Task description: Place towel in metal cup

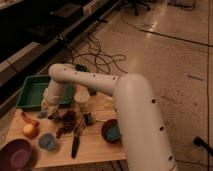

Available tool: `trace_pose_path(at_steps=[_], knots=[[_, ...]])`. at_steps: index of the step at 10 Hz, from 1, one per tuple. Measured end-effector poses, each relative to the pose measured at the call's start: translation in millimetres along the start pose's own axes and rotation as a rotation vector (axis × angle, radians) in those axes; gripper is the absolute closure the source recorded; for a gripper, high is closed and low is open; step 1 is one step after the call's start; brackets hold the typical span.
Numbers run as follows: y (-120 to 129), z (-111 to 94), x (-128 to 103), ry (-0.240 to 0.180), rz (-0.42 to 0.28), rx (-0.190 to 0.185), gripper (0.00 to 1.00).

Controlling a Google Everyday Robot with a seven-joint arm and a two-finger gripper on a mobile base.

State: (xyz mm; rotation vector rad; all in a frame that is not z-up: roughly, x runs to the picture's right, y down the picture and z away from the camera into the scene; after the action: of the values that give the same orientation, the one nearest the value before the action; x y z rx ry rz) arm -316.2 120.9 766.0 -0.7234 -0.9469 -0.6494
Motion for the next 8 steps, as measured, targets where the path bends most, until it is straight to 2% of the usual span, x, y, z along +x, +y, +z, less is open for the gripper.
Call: trace_pose_path(at_steps=[8], knots=[[-7,1,17,0.06,0.018,-0.015,1.0]])
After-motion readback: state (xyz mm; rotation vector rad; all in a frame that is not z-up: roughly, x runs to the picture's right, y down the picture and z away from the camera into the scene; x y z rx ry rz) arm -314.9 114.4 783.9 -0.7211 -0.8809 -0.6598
